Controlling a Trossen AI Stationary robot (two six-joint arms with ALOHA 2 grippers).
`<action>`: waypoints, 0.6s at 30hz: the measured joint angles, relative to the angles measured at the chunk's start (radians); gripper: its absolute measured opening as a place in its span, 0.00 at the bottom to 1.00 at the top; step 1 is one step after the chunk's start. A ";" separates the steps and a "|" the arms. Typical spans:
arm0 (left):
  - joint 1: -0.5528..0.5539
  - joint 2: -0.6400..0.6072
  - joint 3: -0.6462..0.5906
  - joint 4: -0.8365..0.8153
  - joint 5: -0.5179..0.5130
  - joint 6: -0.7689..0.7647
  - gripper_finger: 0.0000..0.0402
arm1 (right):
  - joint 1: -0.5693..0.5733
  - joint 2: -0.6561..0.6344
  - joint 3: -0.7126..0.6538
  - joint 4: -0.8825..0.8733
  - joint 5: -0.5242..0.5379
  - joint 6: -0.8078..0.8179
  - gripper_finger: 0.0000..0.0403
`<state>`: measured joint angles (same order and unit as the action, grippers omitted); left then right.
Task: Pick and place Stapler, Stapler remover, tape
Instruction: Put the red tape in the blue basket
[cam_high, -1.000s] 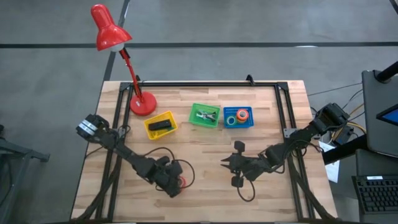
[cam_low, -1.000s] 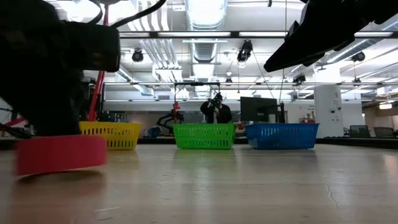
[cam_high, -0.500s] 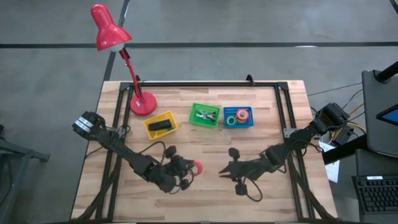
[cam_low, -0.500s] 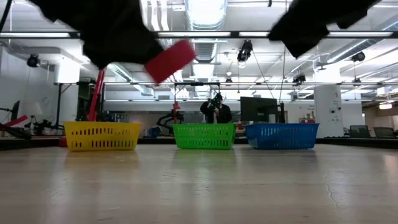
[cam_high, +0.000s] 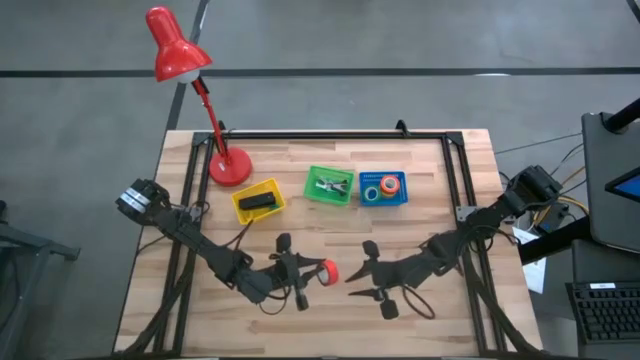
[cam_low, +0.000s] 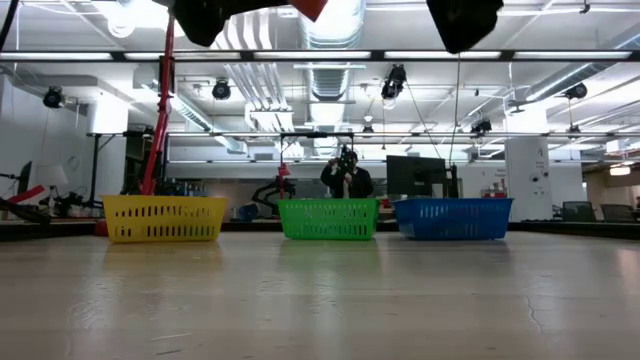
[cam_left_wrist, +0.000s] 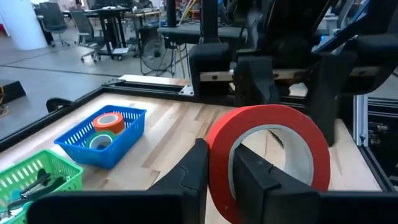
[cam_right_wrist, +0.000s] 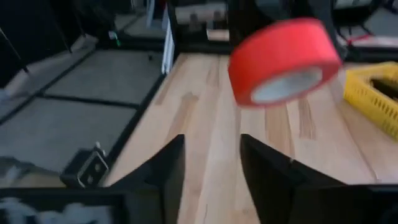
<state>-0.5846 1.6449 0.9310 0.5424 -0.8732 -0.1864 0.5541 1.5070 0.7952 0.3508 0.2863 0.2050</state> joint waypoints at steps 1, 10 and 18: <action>0.001 0.000 0.000 0.004 0.000 0.001 0.14 | 0.000 0.000 0.000 0.021 0.000 0.000 0.38; 0.002 0.001 0.000 0.062 0.000 0.020 0.14 | -0.026 0.000 -0.001 0.109 0.001 -0.003 0.55; 0.020 0.001 0.000 0.110 0.030 0.053 0.14 | -0.032 0.000 -0.001 0.205 0.006 -0.029 0.55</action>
<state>-0.5641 1.6463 0.9310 0.6523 -0.8435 -0.1336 0.5224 1.5074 0.7940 0.5560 0.2920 0.1757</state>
